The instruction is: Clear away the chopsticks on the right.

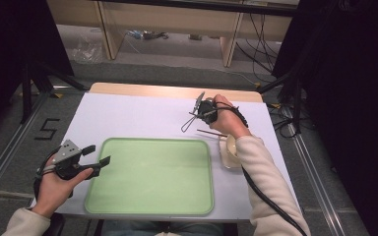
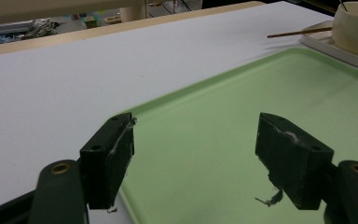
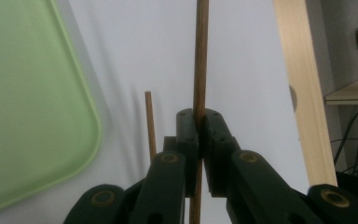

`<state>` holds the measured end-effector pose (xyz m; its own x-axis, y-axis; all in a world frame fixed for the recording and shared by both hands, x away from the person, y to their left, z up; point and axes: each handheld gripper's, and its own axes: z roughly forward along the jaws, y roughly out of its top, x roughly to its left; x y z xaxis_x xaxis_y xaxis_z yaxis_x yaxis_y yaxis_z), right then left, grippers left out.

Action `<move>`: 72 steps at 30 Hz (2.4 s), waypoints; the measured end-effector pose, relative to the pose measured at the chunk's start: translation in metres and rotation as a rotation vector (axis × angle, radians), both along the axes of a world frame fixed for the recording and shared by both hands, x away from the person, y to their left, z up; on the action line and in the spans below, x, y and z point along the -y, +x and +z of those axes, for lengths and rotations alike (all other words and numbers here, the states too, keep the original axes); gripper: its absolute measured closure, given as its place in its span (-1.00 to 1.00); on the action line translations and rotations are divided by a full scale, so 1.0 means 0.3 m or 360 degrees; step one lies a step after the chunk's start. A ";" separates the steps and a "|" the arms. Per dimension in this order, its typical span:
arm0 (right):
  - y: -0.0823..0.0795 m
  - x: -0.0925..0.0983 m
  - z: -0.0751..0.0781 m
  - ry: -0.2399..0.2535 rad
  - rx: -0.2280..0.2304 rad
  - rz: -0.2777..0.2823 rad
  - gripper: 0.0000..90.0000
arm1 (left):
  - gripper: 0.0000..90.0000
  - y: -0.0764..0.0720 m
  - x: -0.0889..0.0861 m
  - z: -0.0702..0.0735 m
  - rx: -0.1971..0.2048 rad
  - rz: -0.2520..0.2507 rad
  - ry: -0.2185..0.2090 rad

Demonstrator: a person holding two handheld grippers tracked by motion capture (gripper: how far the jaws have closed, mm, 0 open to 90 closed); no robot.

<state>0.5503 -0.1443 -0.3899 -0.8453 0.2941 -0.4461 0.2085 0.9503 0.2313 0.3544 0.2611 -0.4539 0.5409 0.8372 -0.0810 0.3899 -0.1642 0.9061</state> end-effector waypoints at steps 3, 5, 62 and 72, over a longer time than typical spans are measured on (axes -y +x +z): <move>-0.009 -0.008 0.017 0.0097 0.0030 -0.0033 0.93 | -0.38 0.000 0.000 0.000 0.0001 0.0000 0.0000; -0.014 -0.014 0.029 0.0148 0.0022 -0.0057 0.93 | -0.38 0.000 0.000 0.000 0.0001 0.0000 0.0001; -0.177 0.106 0.231 0.1305 -0.0279 -0.0959 0.93 | -0.38 0.001 0.002 -0.001 -0.0006 0.0002 -0.0003; -0.223 0.120 0.200 0.1323 -0.0493 -0.1130 0.93 | -0.38 0.003 0.003 -0.001 -0.0011 0.0001 -0.0004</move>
